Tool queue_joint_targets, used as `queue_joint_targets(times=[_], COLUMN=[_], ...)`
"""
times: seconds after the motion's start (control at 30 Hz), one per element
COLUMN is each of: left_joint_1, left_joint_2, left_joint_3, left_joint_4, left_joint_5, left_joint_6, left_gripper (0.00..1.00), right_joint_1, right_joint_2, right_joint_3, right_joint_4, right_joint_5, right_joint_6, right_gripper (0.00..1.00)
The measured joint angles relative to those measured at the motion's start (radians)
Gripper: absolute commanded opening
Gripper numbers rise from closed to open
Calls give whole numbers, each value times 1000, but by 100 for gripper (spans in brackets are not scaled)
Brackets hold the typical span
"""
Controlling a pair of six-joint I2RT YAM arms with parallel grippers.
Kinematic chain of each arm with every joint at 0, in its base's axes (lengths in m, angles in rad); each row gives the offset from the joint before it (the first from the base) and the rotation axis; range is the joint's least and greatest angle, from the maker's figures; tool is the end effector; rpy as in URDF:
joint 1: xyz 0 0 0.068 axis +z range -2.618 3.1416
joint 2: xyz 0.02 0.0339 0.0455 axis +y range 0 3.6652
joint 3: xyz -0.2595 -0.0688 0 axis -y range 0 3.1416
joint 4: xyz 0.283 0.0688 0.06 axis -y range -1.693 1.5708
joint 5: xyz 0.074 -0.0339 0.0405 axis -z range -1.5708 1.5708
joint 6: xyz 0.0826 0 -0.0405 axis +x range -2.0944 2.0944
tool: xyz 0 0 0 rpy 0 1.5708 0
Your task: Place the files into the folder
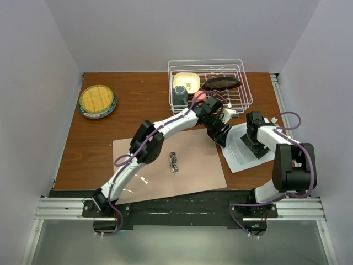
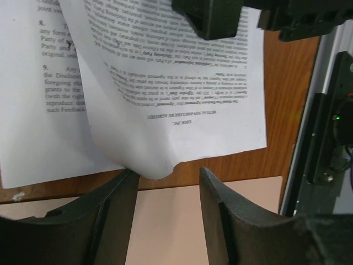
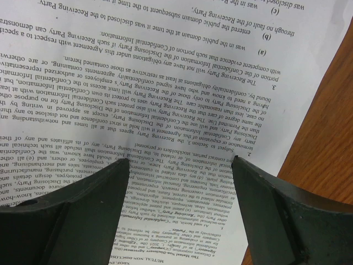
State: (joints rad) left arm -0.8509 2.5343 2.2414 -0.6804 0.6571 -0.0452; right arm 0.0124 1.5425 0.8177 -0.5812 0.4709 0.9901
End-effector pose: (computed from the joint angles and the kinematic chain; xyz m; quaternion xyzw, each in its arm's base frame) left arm 0.3575 -0.4842 0.1221 0.4420 0.7949 -0.3986 0.1175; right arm 0.3034 -0.0337 0.0877 0.4798 0.8365 -0.1411 0.2237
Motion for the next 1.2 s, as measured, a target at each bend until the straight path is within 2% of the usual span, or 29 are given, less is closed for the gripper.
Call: queue_joint_targets(times=[0.3, 0.9, 1.2], left_joint_1=[22, 31, 34], left_joint_2=[0, 0, -51], left_joint_3=[2, -34, -249], left_joint_4=[40, 122, 322], left_joint_5=[129, 169, 154], left_joint_6=[-60, -154, -280], left_gripper=[63, 66, 66], right_joint_1=[0, 0, 0], right_joint_2=[-6, -7, -6], right_joint_3=[-6, -8, -8], right_joint_4=[9, 13, 13], right_joint_5=[-2, -9, -10], right_joint_6=[-3, -3, -4], right_gripper=[81, 79, 79])
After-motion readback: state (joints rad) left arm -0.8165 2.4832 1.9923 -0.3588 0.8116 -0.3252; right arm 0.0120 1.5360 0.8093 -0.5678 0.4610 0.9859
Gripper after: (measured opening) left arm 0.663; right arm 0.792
